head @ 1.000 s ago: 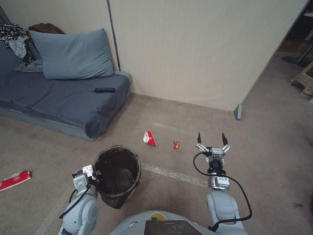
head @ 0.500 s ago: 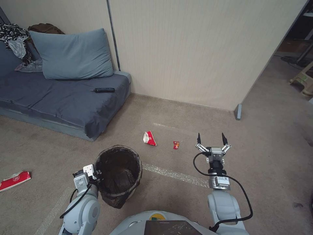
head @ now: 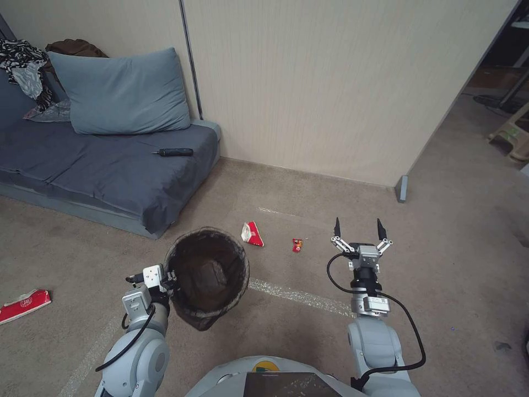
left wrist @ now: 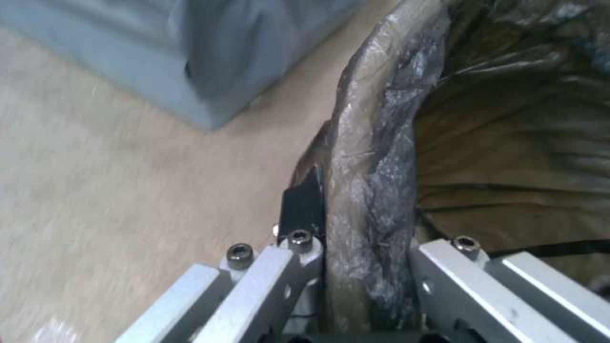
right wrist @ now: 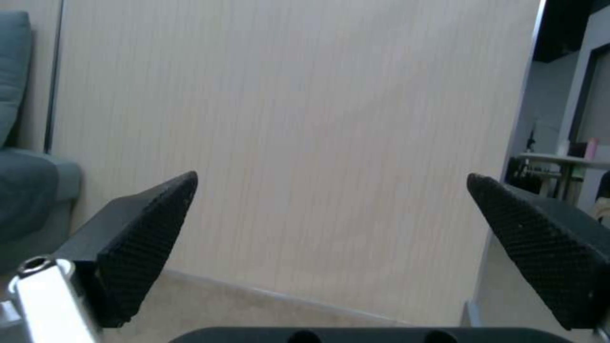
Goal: Pick up the trash bin, then pick up the garbage from the floor and place it into the trash bin.
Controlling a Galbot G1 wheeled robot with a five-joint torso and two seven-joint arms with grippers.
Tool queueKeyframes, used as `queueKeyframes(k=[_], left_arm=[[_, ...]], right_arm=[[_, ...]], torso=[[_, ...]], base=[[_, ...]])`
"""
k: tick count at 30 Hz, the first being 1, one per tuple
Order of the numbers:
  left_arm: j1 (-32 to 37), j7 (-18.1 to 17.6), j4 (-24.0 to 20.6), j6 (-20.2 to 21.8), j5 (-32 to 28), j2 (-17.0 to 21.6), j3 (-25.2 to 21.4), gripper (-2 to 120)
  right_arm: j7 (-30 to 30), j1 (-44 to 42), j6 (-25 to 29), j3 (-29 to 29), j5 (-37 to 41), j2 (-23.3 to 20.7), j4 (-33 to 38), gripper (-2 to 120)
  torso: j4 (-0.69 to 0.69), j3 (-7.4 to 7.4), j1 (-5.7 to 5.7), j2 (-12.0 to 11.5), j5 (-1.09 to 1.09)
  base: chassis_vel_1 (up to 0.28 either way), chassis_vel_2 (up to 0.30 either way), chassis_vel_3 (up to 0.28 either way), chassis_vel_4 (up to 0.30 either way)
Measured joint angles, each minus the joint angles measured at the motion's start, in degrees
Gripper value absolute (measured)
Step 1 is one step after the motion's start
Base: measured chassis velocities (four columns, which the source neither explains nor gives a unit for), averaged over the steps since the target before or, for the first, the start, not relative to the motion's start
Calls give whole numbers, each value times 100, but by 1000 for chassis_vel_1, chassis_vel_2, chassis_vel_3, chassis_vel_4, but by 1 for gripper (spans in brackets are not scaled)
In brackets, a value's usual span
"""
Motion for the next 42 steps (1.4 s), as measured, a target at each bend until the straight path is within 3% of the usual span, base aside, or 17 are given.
queueKeyframes(k=[6, 13, 15, 23, 42], left_arm=[[4, 56, -46, -72, 49, 4, 5, 3], [9, 412, -385, -352, 241, 37, 47, 3], [32, 822, -474, -677, 463, 54, 76, 3], [33, 1402, -460, -1371, 1161, 58, 84, 3], [42, 1275, -438, -1458, 1222, 48, 65, 3]], right_arm=[[0, 9, 37, -12, 52, 0, 0, 100], [3, 13, 183, -26, 53, 0, 21, 100], [3, -16, 245, -33, 12, 0, 33, 100], [-80, -55, 306, -49, 13, 0, 55, 100], [-138, -58, 300, -49, 142, 0, 6, 100]], torso=[[0, 0, 0, 0, 1], [-1, -1, 0, 1, 3], [1, -1, 0, 1, 3], [1, -1, 0, 1, 3], [1, -1, -1, 1, 4]], base=[[0, 0, 0, 0], [0, 0, 0, 0], [0, 0, 0, 0], [0, 0, 0, 0], [-36, 34, 38, -36]])
